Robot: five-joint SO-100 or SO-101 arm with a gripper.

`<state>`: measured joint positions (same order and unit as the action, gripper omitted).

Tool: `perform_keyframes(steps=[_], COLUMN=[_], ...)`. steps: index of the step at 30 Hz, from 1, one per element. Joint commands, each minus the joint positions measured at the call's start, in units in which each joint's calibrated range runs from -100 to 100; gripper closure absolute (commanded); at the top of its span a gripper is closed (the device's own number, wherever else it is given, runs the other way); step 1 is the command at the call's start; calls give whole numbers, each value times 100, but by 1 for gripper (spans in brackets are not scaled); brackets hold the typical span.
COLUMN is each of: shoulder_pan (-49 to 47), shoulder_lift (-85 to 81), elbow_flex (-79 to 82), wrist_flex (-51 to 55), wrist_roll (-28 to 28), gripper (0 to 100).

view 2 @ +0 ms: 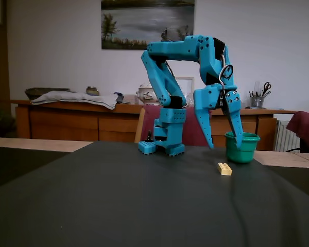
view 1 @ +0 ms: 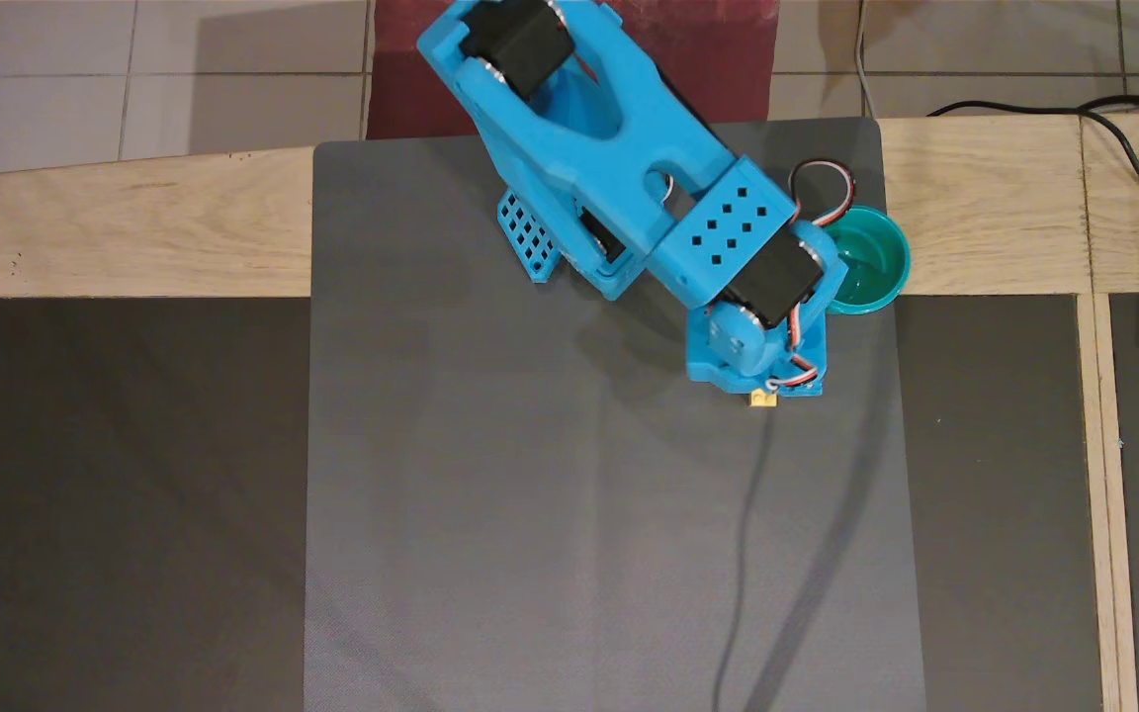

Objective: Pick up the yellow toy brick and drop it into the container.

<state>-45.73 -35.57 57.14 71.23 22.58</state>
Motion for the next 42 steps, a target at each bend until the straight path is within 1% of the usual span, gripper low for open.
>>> perform_keyframes(steps=[1,5,7,15,19,30,39,40,42], shoulder_pan=[-135,-127,-135,-143,-150,-143,-143,-127,-119], shoulder_lift=[16,16,16,66,564,1314,1525,1525,1525], elbow_flex=[387,694,676,703,776,604,442,442,442], wrist_flex=[-401,-730,-757,-1174,-1476,-1539,-1521,-1521,-1512], wrist_roll=[-16,-5,-5,0,21,99,94,94,110], gripper=[77,71,71,71,71,71,71,73,81])
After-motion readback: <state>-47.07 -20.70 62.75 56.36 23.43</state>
